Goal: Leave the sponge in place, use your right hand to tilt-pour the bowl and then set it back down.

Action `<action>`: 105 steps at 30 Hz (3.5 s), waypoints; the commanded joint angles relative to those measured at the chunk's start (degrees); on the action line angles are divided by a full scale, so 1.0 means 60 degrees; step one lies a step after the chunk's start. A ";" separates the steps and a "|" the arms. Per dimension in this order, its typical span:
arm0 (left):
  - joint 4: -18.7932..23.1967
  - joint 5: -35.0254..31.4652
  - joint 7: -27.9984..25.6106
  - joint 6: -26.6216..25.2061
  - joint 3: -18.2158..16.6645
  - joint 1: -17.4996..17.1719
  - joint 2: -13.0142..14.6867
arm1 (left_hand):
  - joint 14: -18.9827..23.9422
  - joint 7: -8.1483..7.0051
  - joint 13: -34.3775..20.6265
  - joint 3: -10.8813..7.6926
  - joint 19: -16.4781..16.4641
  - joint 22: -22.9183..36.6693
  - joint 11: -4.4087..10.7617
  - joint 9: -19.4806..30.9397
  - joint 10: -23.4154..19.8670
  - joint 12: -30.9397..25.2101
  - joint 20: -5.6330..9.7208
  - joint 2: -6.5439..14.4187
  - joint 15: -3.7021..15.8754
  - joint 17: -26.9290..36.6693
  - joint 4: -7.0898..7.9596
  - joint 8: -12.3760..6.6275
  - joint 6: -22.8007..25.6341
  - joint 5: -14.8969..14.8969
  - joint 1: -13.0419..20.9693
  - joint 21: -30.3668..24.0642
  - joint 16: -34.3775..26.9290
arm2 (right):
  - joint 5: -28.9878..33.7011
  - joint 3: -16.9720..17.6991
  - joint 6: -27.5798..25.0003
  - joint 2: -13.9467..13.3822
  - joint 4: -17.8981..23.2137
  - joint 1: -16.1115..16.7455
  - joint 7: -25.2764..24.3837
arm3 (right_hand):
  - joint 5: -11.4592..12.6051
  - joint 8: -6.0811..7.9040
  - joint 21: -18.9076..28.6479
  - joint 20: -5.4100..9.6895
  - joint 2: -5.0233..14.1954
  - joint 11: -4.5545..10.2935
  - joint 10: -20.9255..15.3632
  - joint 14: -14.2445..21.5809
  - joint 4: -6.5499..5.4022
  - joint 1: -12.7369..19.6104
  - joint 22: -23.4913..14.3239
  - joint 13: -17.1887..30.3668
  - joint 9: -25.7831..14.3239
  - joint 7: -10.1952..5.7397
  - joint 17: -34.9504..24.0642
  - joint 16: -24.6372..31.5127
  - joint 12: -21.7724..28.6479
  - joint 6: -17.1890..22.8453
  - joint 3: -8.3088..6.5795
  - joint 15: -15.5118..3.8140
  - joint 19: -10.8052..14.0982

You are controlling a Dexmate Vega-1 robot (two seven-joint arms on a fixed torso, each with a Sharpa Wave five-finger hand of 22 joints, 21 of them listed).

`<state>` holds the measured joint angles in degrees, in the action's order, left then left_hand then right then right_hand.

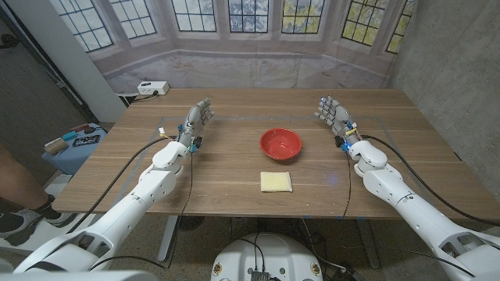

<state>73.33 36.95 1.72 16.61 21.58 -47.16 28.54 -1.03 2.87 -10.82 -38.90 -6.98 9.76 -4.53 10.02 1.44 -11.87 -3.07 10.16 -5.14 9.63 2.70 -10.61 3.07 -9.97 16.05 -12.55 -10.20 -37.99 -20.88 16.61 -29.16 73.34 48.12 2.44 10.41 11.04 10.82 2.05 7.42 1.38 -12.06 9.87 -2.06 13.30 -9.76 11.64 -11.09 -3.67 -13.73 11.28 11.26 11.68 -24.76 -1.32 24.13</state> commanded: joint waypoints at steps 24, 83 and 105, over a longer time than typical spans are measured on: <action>0.0207 -0.0085 0.0002 -0.0182 0.0035 -0.0027 0.0190 | 0.0005 0.0074 -0.0022 -0.0031 -0.0078 0.0039 -0.0061 0.0040 0.0001 -0.0049 0.0011 0.0020 -0.0091 0.0029 -0.0107 -0.0030 -0.0005 -0.0057 0.0223 -0.0009 -0.0046 | 0.0508 -0.0060 -0.1117 -0.0767 0.1926 0.0586 -0.1056 | -0.0001 0.0116 0.0089 -0.0145 -0.0049 -0.0474 -0.0260 0.0171 0.0520 0.0472 -0.0028 0.0003 -0.0006 0.0357 0.0146 0.0096 0.0104 0.0247 -0.0087 0.0190 0.0113; 0.0548 -0.0044 0.0281 -0.0106 -0.0071 -0.0170 0.0514 | 0.0084 0.0081 -0.0027 -0.0014 -0.0154 0.0048 -0.0132 0.0046 -0.0078 -0.0047 -0.0081 0.0035 -0.0174 0.0034 -0.0374 -0.0029 0.0126 -0.0089 0.0440 0.0066 -0.0051 | 0.1920 -0.0514 -0.6831 -0.3266 0.6341 0.0280 -0.2352 | 0.0022 0.0336 0.0682 -0.0347 -0.0908 -0.1186 -0.3018 0.3219 0.2185 0.3667 -0.0086 0.0015 0.0040 0.1557 0.0437 0.0772 0.0486 0.2575 -0.0238 0.0192 0.3028; 0.0772 -0.0004 0.0220 0.0123 -0.0125 -0.0491 0.0498 | 0.0121 0.0098 -0.0031 0.0023 -0.0191 0.0051 -0.0147 0.0049 -0.0172 -0.0074 -0.0116 0.0043 -0.0170 0.0043 -0.0411 -0.0041 0.0205 -0.0089 0.0474 0.0077 -0.0064 | 0.1798 -0.0829 -0.8673 -0.3916 0.7285 -0.0179 -0.1927 | -0.0005 0.0337 0.0498 -0.0716 -0.1396 -0.1232 -0.3396 0.3290 0.2063 0.4461 -0.0092 0.0045 0.0031 0.1704 0.0406 0.0697 0.0477 0.2894 -0.0135 0.0464 0.2830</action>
<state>77.46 36.88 3.69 16.48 20.91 -49.13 32.03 -0.61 3.48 -10.78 -38.72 -7.58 9.79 -5.23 9.99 0.72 -12.09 -3.69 10.17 -5.94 9.74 0.62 -10.63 3.68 -10.19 18.18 -12.20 -10.20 -26.51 -25.48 -30.93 -50.92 114.68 47.71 -10.11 10.13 12.76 14.14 -2.10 -0.95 -5.92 -31.83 29.41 10.66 39.45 -10.01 11.63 -10.81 6.47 -11.08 15.71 13.87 28.58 -25.60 1.06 41.68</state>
